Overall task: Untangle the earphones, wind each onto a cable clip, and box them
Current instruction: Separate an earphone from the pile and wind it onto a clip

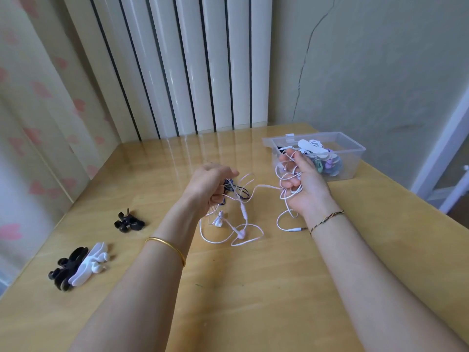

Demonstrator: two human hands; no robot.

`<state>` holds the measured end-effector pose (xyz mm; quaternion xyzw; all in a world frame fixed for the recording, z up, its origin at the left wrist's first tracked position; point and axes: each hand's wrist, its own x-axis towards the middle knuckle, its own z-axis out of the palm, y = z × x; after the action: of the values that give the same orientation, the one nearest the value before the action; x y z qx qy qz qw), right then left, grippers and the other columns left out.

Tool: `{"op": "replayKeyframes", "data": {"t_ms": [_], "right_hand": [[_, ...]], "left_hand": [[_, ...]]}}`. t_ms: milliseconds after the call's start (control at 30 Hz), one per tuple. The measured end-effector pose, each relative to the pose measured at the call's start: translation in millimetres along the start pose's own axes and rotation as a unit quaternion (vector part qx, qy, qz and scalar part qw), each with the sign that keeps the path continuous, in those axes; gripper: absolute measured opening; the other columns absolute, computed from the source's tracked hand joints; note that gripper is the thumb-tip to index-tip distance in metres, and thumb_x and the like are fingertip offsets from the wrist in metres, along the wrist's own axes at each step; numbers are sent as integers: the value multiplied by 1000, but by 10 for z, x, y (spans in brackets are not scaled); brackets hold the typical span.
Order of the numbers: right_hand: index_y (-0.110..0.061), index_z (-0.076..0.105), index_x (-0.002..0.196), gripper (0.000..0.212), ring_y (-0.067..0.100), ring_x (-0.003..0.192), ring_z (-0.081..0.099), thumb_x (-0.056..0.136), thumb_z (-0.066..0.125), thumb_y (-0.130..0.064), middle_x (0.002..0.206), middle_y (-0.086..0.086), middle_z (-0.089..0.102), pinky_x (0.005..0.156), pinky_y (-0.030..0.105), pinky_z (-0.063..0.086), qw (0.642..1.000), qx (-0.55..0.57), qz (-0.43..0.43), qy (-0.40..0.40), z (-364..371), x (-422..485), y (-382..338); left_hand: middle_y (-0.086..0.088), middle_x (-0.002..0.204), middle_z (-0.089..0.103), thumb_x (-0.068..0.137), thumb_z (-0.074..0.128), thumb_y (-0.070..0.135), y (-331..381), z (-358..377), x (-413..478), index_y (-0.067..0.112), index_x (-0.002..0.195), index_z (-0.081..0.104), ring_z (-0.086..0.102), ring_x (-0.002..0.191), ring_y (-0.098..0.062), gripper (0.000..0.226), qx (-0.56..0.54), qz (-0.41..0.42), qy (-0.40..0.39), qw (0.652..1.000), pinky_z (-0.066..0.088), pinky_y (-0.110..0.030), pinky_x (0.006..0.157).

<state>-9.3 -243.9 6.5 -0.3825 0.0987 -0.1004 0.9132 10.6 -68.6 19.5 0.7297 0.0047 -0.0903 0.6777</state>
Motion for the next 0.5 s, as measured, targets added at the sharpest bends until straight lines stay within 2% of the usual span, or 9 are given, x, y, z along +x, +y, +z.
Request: {"op": "replayKeyframes", "data": {"t_ms": [100, 167, 200, 267, 333, 367, 400, 433, 500], "right_hand": [[-13, 61, 85, 13, 6, 33, 29, 95, 52, -13, 63, 3, 44, 36, 12, 20, 988, -147, -34, 21, -12, -31, -21], [-14, 64, 85, 9, 6, 39, 36, 90, 61, -20, 62, -1, 44, 38, 15, 25, 936, -342, -88, 13, -27, -72, -12], [-16, 67, 86, 14, 4, 45, 43, 87, 65, -30, 63, -5, 49, 42, 17, 32, 887, -449, -112, -6, -34, -96, -8], [-25, 69, 83, 26, 5, 66, 54, 77, 70, -51, 73, -11, 60, 59, 24, 43, 763, -633, -115, -55, -25, -137, -12], [-30, 66, 77, 27, 9, 80, 58, 72, 71, -56, 83, -13, 64, 71, 28, 48, 651, -751, -85, -77, 22, -177, -25], [-31, 64, 75, 22, 12, 82, 58, 74, 71, -52, 82, -12, 63, 71, 28, 46, 622, -775, -81, -78, 43, -193, -28], [-30, 62, 73, 18, 15, 81, 58, 77, 70, -46, 80, -10, 63, 69, 28, 44, 615, -780, -89, -77, 57, -213, -32], [-28, 61, 72, 17, 18, 80, 59, 79, 70, -41, 80, -7, 64, 69, 29, 44, 633, -763, -106, -78, 63, -219, -41], [-21, 67, 74, 15, 21, 80, 62, 84, 68, -32, 84, -1, 69, 70, 31, 46, 721, -672, -142, -86, 59, -216, -53]], "left_hand": [[6, 48, 45, 85, 51, -6, -46, -7, 19, 14, 77, 66, 32, 36, -5, 26, 87, 58, 43, 994, 27, -21, 45], [2, 55, 44, 86, 46, -9, -58, -18, 47, 14, 78, 64, 33, 35, -4, 30, 72, 88, 72, 991, 29, -20, 43], [1, 57, 43, 87, 45, -9, -55, -21, 57, 14, 78, 63, 32, 35, -4, 30, 57, 99, 82, 990, 29, -19, 41], [0, 59, 40, 89, 46, -6, -46, -7, 68, 14, 80, 62, 31, 36, -3, 28, 39, 119, 87, 988, 29, -16, 40], [1, 60, 38, 91, 47, -4, -37, 22, 64, 15, 81, 62, 30, 37, -3, 26, 39, 136, 88, 986, 29, -15, 39], [1, 61, 38, 91, 48, -3, -36, 35, 68, 16, 81, 61, 31, 37, -3, 25, 39, 137, 91, 986, 30, -15, 39], [1, 61, 39, 91, 49, -2, -39, 36, 72, 16, 80, 61, 31, 37, -3, 24, 41, 134, 94, 986, 30, -15, 39], [1, 62, 42, 91, 51, 0, -43, 31, 84, 16, 79, 60, 32, 37, -3, 23, 50, 128, 97, 986, 31, -15, 38], [0, 63, 45, 91, 56, 4, -62, -2, 101, 14, 79, 59, 34, 34, -3, 16, 80, 103, 92, 987, 30, -15, 36]]}}
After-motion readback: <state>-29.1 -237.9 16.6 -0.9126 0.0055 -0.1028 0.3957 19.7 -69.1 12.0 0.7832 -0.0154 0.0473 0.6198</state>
